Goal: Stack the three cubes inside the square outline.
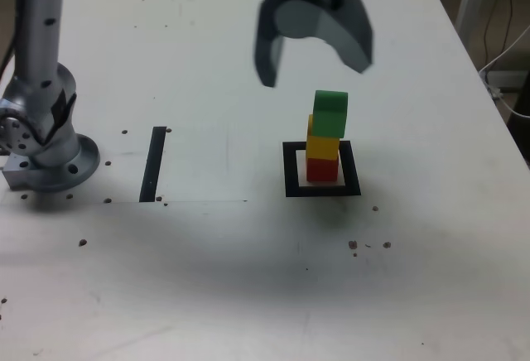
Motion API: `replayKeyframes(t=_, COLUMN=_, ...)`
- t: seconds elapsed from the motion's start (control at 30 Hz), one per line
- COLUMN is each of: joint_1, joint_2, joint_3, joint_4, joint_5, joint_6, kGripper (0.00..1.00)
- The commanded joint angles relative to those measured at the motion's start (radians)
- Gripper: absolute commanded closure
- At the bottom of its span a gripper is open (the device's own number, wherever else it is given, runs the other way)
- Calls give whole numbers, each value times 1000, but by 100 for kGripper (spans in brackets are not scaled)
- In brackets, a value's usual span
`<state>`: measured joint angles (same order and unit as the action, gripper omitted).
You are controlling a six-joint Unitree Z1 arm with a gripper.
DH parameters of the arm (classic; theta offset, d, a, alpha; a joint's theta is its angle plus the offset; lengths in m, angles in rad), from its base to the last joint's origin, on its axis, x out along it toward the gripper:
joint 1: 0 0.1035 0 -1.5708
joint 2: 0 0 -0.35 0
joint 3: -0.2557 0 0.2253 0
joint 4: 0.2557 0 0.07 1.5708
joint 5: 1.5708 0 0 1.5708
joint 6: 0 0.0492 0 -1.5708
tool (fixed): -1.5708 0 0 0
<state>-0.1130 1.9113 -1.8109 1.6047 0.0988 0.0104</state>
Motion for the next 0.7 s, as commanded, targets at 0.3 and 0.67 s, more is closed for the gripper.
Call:
replayKeyframes(t=0.3, joint_1=-2, joint_2=-243, joint_3=363, joint_4=11, joint_5=8, joint_6=-92, kGripper=0)
replayKeyframes(t=0.67, joint_1=-2, joint_2=-352, joint_3=709, joint_4=-159, joint_5=-46, joint_6=-113, kGripper=0)
